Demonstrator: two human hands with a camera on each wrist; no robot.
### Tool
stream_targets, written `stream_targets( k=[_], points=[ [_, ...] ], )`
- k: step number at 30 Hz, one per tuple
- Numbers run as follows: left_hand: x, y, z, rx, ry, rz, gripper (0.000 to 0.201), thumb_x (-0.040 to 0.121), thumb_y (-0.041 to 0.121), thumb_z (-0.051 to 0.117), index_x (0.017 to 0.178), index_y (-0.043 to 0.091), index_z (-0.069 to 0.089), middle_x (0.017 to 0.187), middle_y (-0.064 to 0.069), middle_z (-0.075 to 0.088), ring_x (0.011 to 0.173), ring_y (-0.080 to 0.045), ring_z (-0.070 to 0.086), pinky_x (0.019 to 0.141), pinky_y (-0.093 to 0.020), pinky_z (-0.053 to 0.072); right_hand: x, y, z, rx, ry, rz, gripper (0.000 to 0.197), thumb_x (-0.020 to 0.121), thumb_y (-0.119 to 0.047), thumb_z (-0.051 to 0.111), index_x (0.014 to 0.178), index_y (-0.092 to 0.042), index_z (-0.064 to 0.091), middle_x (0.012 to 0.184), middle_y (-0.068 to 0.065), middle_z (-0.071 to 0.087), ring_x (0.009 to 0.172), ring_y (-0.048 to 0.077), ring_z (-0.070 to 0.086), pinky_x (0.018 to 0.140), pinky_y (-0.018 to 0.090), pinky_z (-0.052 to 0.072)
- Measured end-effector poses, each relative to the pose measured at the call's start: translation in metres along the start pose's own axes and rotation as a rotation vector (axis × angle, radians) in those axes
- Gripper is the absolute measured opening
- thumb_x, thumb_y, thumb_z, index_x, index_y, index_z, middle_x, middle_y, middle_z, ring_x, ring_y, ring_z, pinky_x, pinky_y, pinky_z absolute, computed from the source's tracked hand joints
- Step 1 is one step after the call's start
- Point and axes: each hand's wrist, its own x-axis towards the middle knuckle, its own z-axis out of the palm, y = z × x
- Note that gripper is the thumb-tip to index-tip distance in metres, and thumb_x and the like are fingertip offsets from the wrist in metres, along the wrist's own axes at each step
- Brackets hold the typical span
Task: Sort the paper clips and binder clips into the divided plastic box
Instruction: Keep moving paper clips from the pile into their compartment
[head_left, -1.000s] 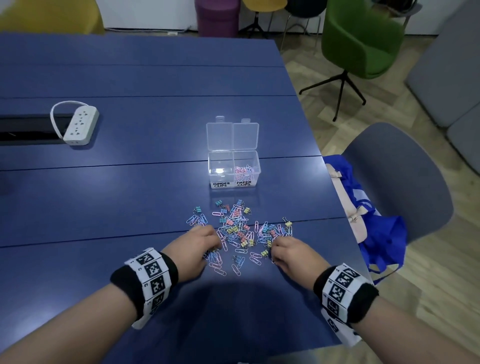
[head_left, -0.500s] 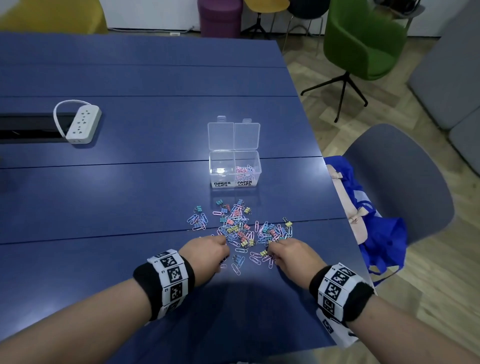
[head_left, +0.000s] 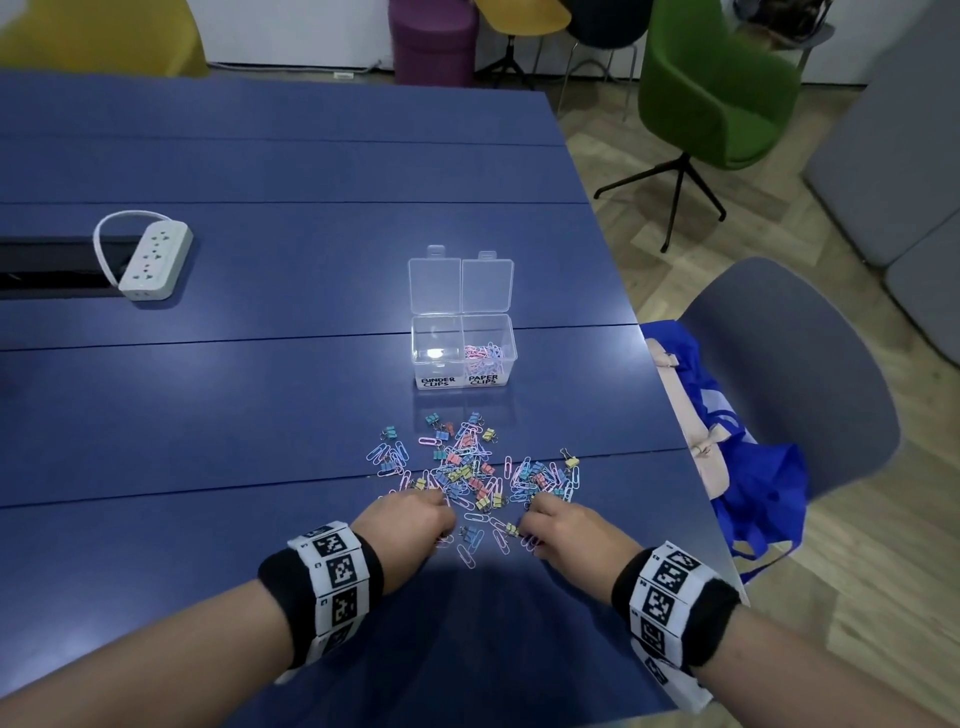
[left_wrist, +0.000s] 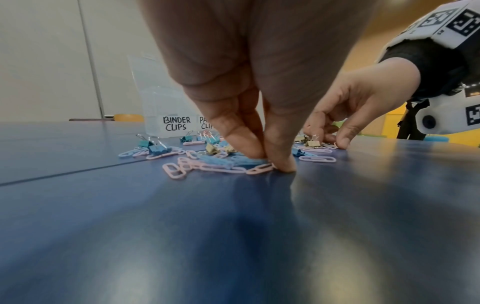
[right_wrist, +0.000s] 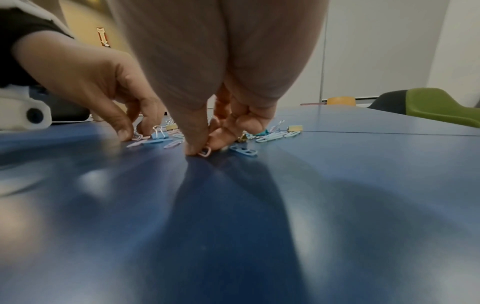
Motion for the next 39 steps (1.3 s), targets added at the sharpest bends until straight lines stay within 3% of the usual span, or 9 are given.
stream_targets(
  k=[7, 13, 18, 25, 29, 31, 33, 36, 39],
  points=[
    [0.000, 0.000, -0.003, -0.033, -0.006, -0.005, 0.022, 0.086, 0.004, 0.045, 0.101, 0.014, 0.058, 0.105, -0.004, 0.055, 0.096, -0.025, 0.053, 0.076, -0.033, 0.040, 0.003, -0.008, 0.003, -0.044, 0.031, 0.050, 0.018, 0.088, -0.004, 0.042, 0.099, -0.007, 0.056, 0.101, 0.011, 0.055, 0.091, 0.032, 0.055, 0.068, 0.033, 0.036],
    [0.001, 0.003, -0.001, -0.061, -0.024, -0.011, 0.024, 0.085, -0.001, 0.044, 0.099, 0.016, 0.055, 0.107, -0.004, 0.057, 0.097, -0.024, 0.053, 0.074, -0.030, 0.036, -0.001, -0.017, 0.001, -0.059, 0.090, 0.116, 0.025, 0.089, -0.002, 0.042, 0.110, -0.008, 0.054, 0.112, 0.012, 0.060, 0.105, 0.029, 0.053, 0.088, 0.033, 0.039],
    [-0.002, 0.007, 0.002, -0.041, -0.013, 0.004, 0.022, 0.086, 0.001, 0.044, 0.102, 0.015, 0.049, 0.109, -0.004, 0.053, 0.100, -0.022, 0.048, 0.078, -0.032, 0.040, -0.005, -0.020, 0.004, 0.000, 0.084, 0.164, 0.029, 0.088, 0.003, 0.039, 0.111, -0.009, 0.052, 0.111, 0.009, 0.054, 0.100, 0.030, 0.053, 0.083, 0.035, 0.041],
    [-0.007, -0.009, -0.011, -0.294, 0.184, -0.035, 0.014, 0.090, 0.022, 0.051, 0.077, 0.024, 0.045, 0.086, 0.003, 0.056, 0.080, -0.016, 0.050, 0.073, -0.029, 0.044, 0.000, 0.013, -0.014, 0.812, 0.343, 0.511, 0.026, 0.093, 0.000, 0.046, 0.074, -0.017, 0.054, 0.072, 0.003, 0.058, 0.061, 0.013, 0.058, 0.062, 0.024, 0.046],
    [-0.012, -0.035, -0.020, -0.657, 0.218, -0.165, 0.014, 0.085, 0.015, 0.065, 0.087, 0.029, 0.063, 0.059, 0.011, 0.057, 0.055, 0.000, 0.050, 0.061, -0.014, 0.042, 0.011, 0.019, -0.021, 1.269, 0.328, 0.549, 0.029, 0.095, 0.009, 0.037, 0.082, -0.009, 0.056, 0.071, 0.007, 0.052, 0.053, 0.010, 0.051, 0.041, 0.017, 0.036],
    [-0.013, -0.046, -0.021, -0.812, 0.217, -0.198, 0.014, 0.088, 0.008, 0.061, 0.090, 0.021, 0.067, 0.059, 0.009, 0.056, 0.054, -0.008, 0.051, 0.061, -0.020, 0.046, 0.021, 0.016, -0.026, 1.395, 0.299, 0.545, 0.033, 0.093, 0.012, 0.030, 0.085, -0.007, 0.055, 0.070, 0.006, 0.050, 0.053, 0.011, 0.047, 0.040, 0.018, 0.033],
    [-0.013, -0.051, -0.021, -1.063, 0.229, -0.266, 0.022, 0.091, -0.004, 0.049, 0.079, 0.010, 0.061, 0.062, -0.008, 0.053, 0.051, -0.016, 0.050, 0.054, -0.025, 0.048, 0.031, 0.008, -0.035, 1.489, 0.271, 0.548, 0.031, 0.091, 0.009, 0.029, 0.082, -0.006, 0.055, 0.067, 0.006, 0.048, 0.051, 0.012, 0.041, 0.041, 0.021, 0.029],
    [-0.014, -0.048, -0.024, -1.440, 0.198, -0.413, 0.017, 0.072, -0.010, 0.041, 0.069, 0.004, 0.049, 0.060, -0.012, 0.047, 0.040, -0.013, 0.046, 0.038, -0.023, 0.041, 0.045, -0.004, -0.044, 1.314, 0.211, 0.509, 0.020, 0.094, -0.008, 0.042, 0.077, -0.010, 0.053, 0.063, 0.000, 0.040, 0.050, 0.011, 0.033, 0.043, 0.022, 0.028],
    [-0.017, -0.046, -0.022, -1.455, 0.131, -0.456, 0.012, 0.052, 0.006, 0.050, 0.062, 0.009, 0.044, 0.054, -0.010, 0.040, 0.037, -0.014, 0.034, 0.043, -0.022, 0.028, 0.054, -0.021, -0.047, 0.669, 0.108, 0.343, 0.015, 0.092, -0.024, 0.054, 0.080, -0.014, 0.054, 0.063, -0.007, 0.046, 0.055, 0.010, 0.042, 0.052, 0.023, 0.034]
  ],
)
